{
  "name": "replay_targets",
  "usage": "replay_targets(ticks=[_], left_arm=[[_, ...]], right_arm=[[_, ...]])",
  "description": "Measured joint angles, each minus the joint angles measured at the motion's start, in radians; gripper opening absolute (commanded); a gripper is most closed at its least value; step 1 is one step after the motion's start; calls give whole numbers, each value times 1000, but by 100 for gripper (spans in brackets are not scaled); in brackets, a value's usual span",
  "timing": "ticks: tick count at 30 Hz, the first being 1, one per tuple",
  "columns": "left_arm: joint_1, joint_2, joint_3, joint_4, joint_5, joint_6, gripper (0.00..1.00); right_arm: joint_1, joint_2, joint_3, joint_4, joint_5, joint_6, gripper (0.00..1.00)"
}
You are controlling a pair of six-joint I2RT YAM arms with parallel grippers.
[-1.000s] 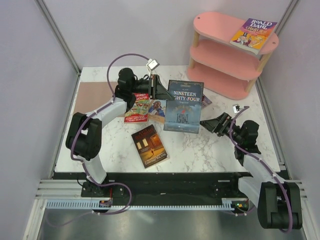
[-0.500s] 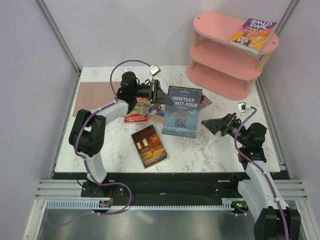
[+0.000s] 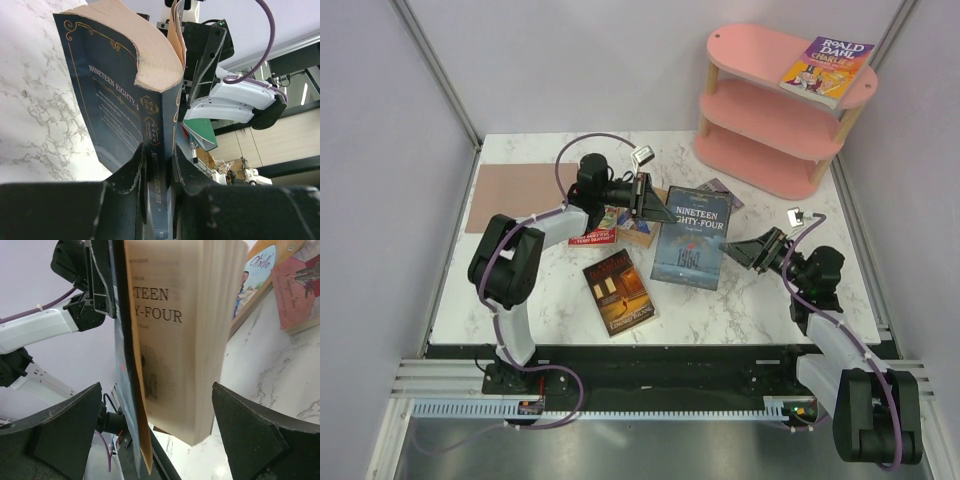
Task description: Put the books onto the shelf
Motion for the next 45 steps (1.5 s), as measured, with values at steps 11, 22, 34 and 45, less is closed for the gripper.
replay_targets(ticks=[11,22,34,45], left_arm=[[-42,109,84,336,-10,-279,2],[-71,216,219,556,-10,-637,2],[-135,279,220,572,-10,-661,2],[-114,283,236,553,-8,-568,2]], right_arm=[[8,-109,-61,-51,-18,-28,98],[18,-109,-138,45,-10,20,98],[136,40,-174,311,69,138,95],[159,-111,-156,178,124,149,7]])
